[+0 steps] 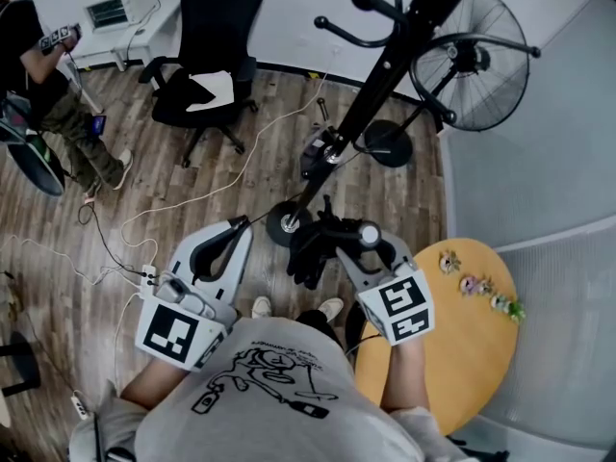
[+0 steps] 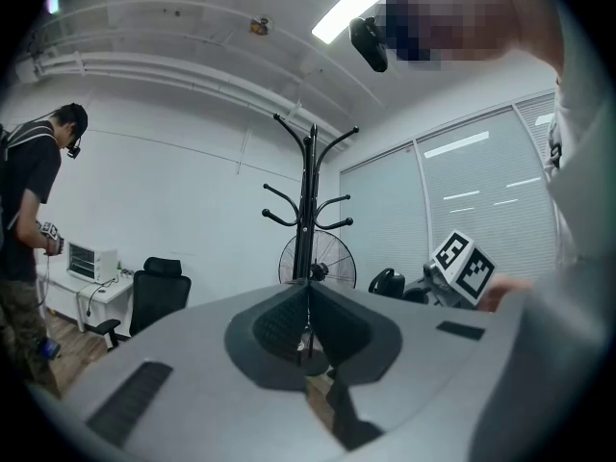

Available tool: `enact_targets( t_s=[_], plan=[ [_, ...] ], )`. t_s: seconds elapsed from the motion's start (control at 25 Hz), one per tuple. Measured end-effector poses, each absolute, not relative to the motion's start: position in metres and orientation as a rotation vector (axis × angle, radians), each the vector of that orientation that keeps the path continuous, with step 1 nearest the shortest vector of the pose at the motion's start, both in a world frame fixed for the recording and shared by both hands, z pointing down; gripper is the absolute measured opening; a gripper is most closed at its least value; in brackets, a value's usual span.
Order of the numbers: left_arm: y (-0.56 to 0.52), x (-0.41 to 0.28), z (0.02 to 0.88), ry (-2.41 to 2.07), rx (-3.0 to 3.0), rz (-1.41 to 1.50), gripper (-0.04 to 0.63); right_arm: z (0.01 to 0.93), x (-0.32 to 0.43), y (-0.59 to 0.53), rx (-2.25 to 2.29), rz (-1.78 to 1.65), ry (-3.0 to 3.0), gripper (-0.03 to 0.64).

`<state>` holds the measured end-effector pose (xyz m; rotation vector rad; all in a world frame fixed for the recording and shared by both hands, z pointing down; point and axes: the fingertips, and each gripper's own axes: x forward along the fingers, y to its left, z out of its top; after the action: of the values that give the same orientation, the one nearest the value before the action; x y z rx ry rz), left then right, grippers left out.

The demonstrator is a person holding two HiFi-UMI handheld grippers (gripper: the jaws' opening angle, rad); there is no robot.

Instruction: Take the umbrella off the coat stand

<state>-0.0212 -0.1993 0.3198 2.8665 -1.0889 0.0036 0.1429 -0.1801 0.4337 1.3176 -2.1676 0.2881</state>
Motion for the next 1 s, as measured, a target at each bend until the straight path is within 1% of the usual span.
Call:
enact_targets(
  t_s=[0.52,1.0],
  plan=[
    [-0.209,-0.022,0.321,-1.083,2.866,-0.002,0.009,0.417,0.136,-0.164,1.286,0.282,-2.175,0.209],
    [-0.205,-0.019,0.323,-1.079,2.856,-0.004,0.009,0.422,0.136,-0.156,1.284,0.293,-2.167,0.209]
  ],
)
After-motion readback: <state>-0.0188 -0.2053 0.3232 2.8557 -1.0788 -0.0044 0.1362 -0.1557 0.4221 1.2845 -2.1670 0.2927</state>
